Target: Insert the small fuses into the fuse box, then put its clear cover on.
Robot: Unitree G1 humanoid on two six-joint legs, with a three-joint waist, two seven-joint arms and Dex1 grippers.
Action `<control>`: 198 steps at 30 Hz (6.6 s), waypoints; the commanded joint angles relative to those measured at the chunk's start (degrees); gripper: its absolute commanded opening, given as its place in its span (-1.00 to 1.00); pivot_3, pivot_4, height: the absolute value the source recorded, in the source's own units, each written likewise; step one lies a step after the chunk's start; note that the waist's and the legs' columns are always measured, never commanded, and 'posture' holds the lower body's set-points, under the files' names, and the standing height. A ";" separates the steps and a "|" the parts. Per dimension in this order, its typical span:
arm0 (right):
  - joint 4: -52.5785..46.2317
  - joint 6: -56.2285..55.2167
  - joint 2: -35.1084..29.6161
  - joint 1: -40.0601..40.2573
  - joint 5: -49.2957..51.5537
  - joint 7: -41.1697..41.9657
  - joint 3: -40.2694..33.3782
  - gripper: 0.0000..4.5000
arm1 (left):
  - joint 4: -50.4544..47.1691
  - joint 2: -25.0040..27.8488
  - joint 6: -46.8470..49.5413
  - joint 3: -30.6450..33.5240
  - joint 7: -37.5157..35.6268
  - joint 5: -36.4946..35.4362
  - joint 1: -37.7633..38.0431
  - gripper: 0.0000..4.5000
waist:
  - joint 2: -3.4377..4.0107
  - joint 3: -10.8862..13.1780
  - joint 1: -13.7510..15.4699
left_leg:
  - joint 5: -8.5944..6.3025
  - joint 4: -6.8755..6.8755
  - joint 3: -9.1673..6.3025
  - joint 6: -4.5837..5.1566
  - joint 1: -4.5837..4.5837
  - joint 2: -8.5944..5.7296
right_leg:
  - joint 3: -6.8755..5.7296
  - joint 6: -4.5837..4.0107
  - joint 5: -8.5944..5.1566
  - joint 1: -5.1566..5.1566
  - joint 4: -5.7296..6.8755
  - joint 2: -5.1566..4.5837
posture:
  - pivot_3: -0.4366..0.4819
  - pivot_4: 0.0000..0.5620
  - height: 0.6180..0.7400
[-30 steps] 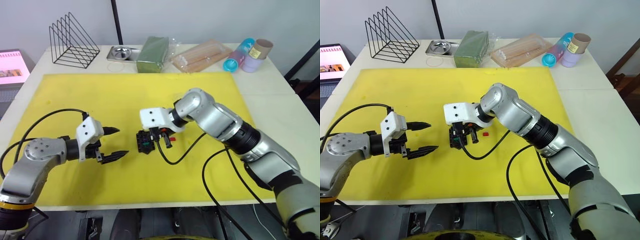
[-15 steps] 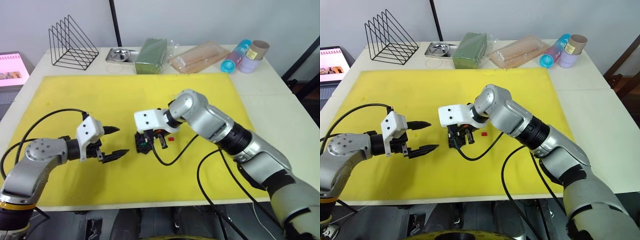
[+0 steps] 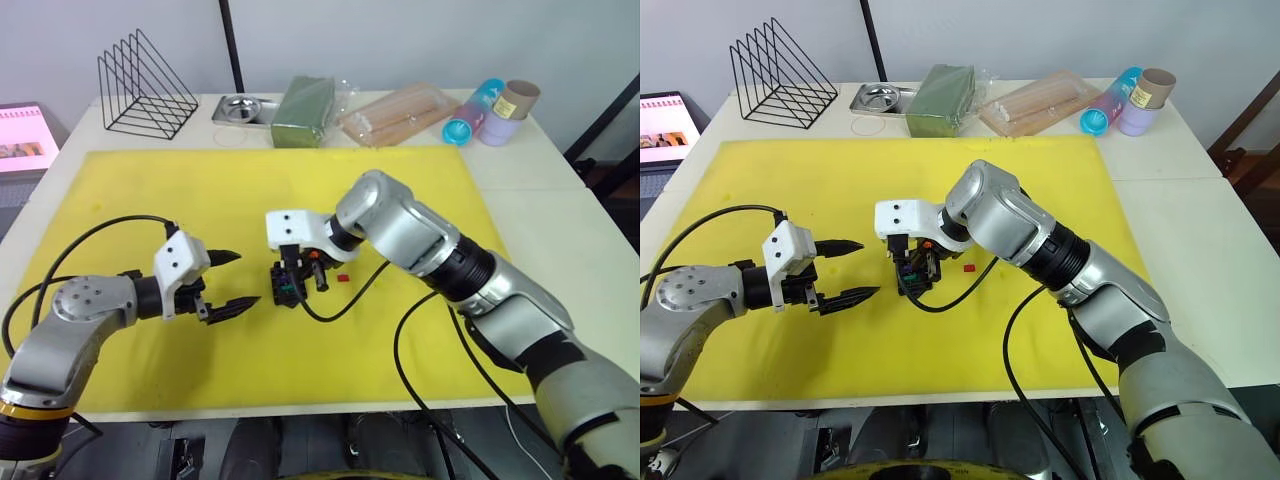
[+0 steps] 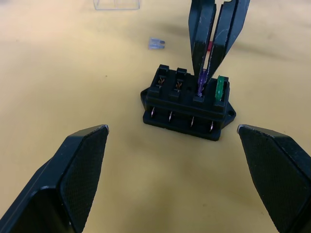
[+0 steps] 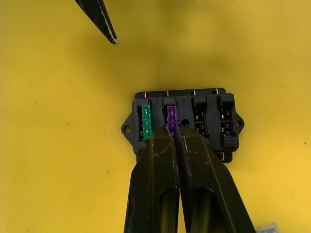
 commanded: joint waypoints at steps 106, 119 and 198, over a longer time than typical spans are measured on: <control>3.81 -0.12 2.87 -11.63 -6.17 7.55 9.81 -0.99 | -0.57 1.64 0.20 3.82 -0.31 -1.56 -0.56 1.00 | 0.02 0.02 0.01 | 0.00 -0.04 0.02 0.00 -0.16 -0.01 | -0.01 -0.01 0.00 -0.20 -0.03 -0.03 | -0.05 -0.47 1.00; 6.21 -1.91 3.72 -11.31 -7.17 6.89 11.15 -0.99 | -0.30 1.40 -0.22 1.25 -2.53 -1.32 -1.65 1.00 | 0.01 0.02 0.02 | 0.00 -0.04 0.01 0.00 -0.16 -0.01 | -0.01 -0.01 0.00 -0.19 -0.02 -0.02 | -0.05 -0.47 1.00; 2.71 -14.58 -0.82 10.41 9.99 -1.68 -15.20 -0.98 | 1.78 1.26 -1.05 1.73 -2.35 0.08 -3.16 1.00 | -0.03 0.04 0.03 | 0.00 -0.05 -0.02 0.00 -0.19 -0.02 | -0.05 0.01 0.01 -0.13 -0.09 -0.03 | -0.05 -0.47 1.00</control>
